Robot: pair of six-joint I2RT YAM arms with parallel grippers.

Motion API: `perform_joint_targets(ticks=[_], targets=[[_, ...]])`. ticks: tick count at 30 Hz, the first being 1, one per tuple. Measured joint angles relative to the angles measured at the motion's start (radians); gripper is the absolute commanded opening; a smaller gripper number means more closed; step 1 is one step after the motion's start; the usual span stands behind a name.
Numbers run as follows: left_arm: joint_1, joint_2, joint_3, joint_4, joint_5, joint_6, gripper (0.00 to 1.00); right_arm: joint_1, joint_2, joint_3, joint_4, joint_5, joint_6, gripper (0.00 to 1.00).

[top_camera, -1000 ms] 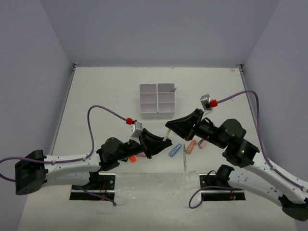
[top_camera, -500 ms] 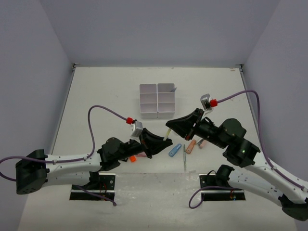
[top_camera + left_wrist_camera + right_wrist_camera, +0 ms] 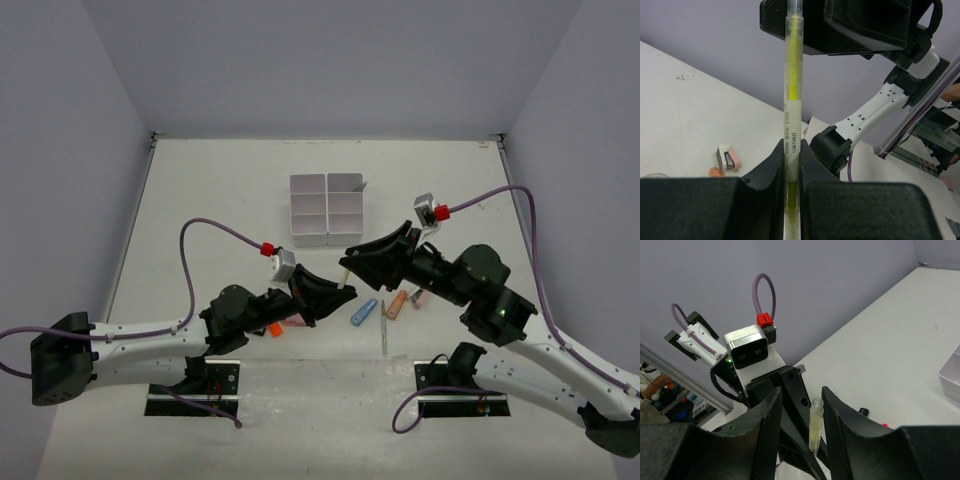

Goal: Sort the stationery into containers
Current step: Close the pen cap on the pen.

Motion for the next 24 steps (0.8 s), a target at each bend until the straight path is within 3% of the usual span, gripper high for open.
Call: perform_joint_targets(ticks=[10,12,14,15,18,22,24], targets=[[0.000,-0.022,0.008,-0.040,-0.059,0.000,0.00,0.004,0.063,-0.042,0.036,-0.038,0.029,0.34],[0.000,-0.028,0.015,-0.051,-0.077,0.000,0.00,0.006,0.071,-0.065,0.035,-0.046,0.036,0.22],[0.000,-0.034,0.023,-0.062,-0.092,0.000,0.00,0.007,0.076,-0.082,0.036,-0.051,0.047,0.02],[0.000,-0.035,0.025,-0.070,-0.097,-0.001,0.00,0.009,0.075,-0.086,0.038,-0.051,0.049,0.00],[0.000,-0.036,0.030,-0.082,-0.108,-0.001,0.01,0.011,0.073,-0.089,0.039,-0.046,0.045,0.00],[0.000,-0.028,0.051,-0.109,-0.111,0.000,0.11,0.011,0.060,-0.094,0.039,-0.019,0.045,0.00],[0.000,-0.017,0.065,-0.118,-0.113,0.000,0.07,0.012,0.049,-0.095,0.036,0.008,0.046,0.00]])
